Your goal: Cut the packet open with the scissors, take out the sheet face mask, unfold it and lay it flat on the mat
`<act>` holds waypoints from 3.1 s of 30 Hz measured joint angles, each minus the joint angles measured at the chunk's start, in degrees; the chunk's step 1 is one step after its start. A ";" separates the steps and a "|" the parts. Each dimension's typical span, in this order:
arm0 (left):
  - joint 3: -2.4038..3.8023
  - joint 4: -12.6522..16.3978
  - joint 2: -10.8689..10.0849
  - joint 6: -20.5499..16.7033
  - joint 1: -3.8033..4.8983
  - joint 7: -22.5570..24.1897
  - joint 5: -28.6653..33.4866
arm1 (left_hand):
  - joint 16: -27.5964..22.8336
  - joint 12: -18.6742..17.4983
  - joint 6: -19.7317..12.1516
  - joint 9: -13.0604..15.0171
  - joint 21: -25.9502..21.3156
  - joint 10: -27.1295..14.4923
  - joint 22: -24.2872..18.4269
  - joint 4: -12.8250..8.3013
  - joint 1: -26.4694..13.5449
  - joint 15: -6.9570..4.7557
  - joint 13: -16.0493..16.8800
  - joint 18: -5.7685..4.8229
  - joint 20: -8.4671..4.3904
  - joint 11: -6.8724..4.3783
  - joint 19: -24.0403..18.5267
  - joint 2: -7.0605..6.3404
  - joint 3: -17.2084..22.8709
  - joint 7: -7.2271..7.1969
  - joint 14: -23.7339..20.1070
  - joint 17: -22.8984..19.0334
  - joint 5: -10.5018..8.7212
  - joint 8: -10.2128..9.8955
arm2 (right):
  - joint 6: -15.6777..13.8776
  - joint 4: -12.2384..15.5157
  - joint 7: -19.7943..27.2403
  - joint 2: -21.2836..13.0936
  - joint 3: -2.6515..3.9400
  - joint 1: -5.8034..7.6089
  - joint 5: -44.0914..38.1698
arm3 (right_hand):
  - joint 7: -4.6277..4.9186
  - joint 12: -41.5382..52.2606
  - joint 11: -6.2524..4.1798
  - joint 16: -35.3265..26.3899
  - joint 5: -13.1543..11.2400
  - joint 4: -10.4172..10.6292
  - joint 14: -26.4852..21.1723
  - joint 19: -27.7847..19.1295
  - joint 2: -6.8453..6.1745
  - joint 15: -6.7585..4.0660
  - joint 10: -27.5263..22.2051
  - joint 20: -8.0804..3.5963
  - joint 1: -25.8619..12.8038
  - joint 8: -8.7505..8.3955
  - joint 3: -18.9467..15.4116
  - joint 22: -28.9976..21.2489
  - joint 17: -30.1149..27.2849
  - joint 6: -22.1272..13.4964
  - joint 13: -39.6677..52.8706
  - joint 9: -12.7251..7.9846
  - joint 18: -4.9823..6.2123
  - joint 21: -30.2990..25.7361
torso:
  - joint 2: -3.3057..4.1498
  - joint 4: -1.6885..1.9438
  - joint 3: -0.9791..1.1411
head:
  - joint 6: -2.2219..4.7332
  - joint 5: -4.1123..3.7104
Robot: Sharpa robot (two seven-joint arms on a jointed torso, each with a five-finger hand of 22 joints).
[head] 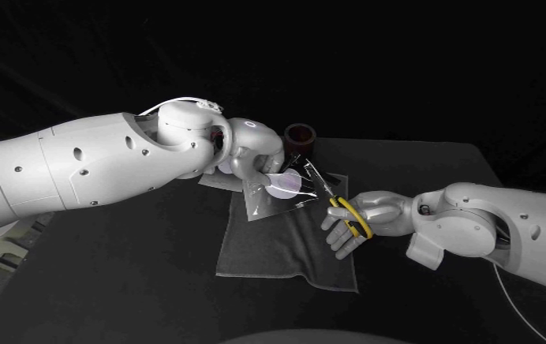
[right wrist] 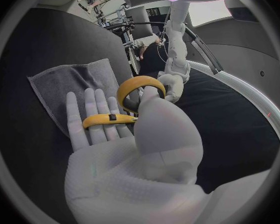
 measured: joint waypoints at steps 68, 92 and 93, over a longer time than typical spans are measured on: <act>-0.28 0.69 0.47 1.17 0.04 -0.24 -3.42 | 0.00 -0.11 0.00 0.00 0.00 -0.01 -0.04 0.00 -0.02 -0.10 0.07 0.00 -0.21 0.01 -0.21 0.45 0.00 -0.01 -0.10 0.00 0.11 -0.15 | 2.37 -2.98 -3.62 3.26 -0.19 2.37 -1.17 | 0.01 0.50 -0.50 0.98 0.00 0.17 0.01 0.12 0.31 0.01 0.53 0.06 -0.31 1.11 -0.17 0.02 -0.38 0.40 -0.14 -0.56 0.00 0.00 | -0.02 -0.03 0.00 | -0.20 -0.02; -0.29 0.74 0.72 1.45 0.05 -0.31 -3.84 | 0.00 -0.11 0.00 0.00 0.00 -0.01 -0.08 0.00 -0.02 -0.01 0.06 0.00 -0.21 0.01 -0.21 0.45 0.00 -0.01 -0.01 0.00 -0.03 -0.27 | 1.52 -4.28 -4.09 5.02 -0.23 2.46 -1.34 | 0.26 1.89 -0.87 2.51 0.00 0.11 0.78 0.22 1.16 0.29 1.63 -0.02 -0.05 2.48 -0.76 0.12 -0.83 1.79 -0.20 -1.36 0.01 0.39 | 0.01 0.01 -0.02 | -0.45 -0.02; -0.29 0.74 0.72 1.45 0.05 -0.31 -3.84 | 0.00 -0.11 0.00 0.00 0.00 -0.01 -0.09 0.00 -0.02 -0.01 0.06 0.00 -0.21 0.01 -0.21 0.44 0.00 -0.01 -0.01 0.00 -0.03 -0.25 | 1.50 -4.29 -4.11 5.02 -0.23 2.46 -1.35 | 0.31 2.23 -1.06 2.93 0.00 0.08 1.53 0.53 1.61 -0.02 2.32 -0.31 -0.07 2.82 -1.06 0.12 -0.87 2.16 -0.20 -1.53 0.01 0.65 | 0.01 0.01 -0.02 | -0.46 -0.02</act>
